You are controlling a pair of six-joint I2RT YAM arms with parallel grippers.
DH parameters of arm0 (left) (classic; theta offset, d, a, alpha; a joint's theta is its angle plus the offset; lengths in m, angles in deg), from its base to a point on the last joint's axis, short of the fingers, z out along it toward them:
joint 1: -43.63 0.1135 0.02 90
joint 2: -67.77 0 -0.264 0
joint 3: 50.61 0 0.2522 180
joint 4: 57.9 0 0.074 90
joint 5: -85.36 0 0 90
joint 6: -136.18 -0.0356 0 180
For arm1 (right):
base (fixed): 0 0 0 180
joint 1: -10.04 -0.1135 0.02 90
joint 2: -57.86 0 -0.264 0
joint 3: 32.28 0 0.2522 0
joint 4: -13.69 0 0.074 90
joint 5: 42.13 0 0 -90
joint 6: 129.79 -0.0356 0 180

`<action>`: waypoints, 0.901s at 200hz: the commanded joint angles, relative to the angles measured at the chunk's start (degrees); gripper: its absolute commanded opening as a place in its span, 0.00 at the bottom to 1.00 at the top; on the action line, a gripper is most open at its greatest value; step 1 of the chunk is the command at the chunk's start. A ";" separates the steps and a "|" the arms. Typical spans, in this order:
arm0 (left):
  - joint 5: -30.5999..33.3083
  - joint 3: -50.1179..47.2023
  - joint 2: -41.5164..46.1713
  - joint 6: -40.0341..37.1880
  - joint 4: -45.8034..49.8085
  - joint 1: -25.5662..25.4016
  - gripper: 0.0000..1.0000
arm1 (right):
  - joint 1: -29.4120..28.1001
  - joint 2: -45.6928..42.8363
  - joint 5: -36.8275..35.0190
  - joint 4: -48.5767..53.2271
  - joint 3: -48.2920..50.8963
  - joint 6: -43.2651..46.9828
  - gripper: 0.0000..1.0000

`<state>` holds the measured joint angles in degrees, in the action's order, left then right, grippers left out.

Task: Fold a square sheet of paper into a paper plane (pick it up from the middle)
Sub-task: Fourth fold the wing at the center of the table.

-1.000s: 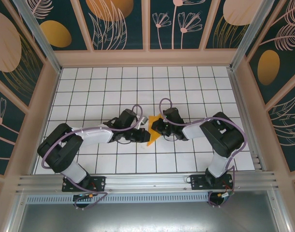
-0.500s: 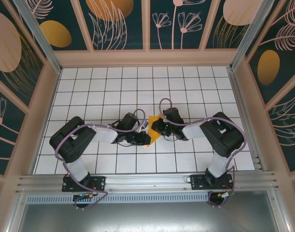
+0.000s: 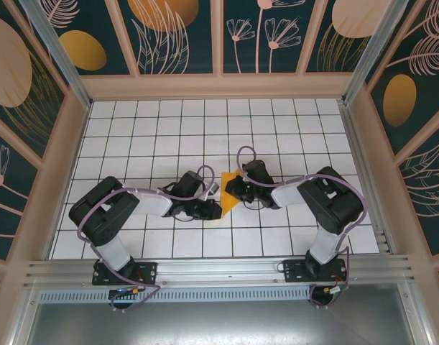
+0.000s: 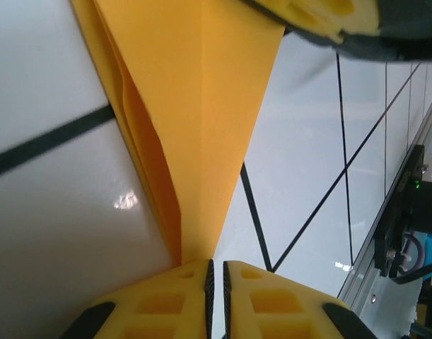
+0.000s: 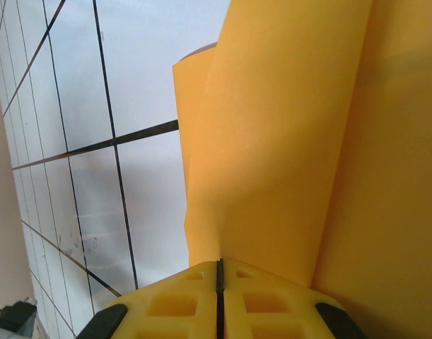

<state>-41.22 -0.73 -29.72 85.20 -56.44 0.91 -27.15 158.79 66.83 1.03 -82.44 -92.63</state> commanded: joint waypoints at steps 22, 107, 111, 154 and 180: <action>2.36 -0.51 7.28 -1.72 10.51 -1.24 0.16 | -0.34 4.78 -6.82 11.57 2.21 1.95 0.11; 4.88 8.54 3.71 1.91 1.47 -1.23 0.17 | -0.34 5.06 -6.62 10.82 2.35 1.79 0.11; 4.34 8.91 2.72 2.08 0.98 -1.16 0.17 | -0.34 5.07 -6.48 10.66 2.43 1.72 0.11; 3.13 7.32 -3.99 3.00 -1.38 -1.23 0.14 | -0.42 5.15 -6.52 10.46 2.48 1.64 0.11; 4.21 5.13 -6.61 3.07 -0.13 -1.23 0.08 | -0.50 5.07 -6.56 10.41 2.53 1.67 0.11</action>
<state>-37.20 6.59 -34.35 87.80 -56.15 -0.27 -27.20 158.85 66.75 0.86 -82.44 -92.65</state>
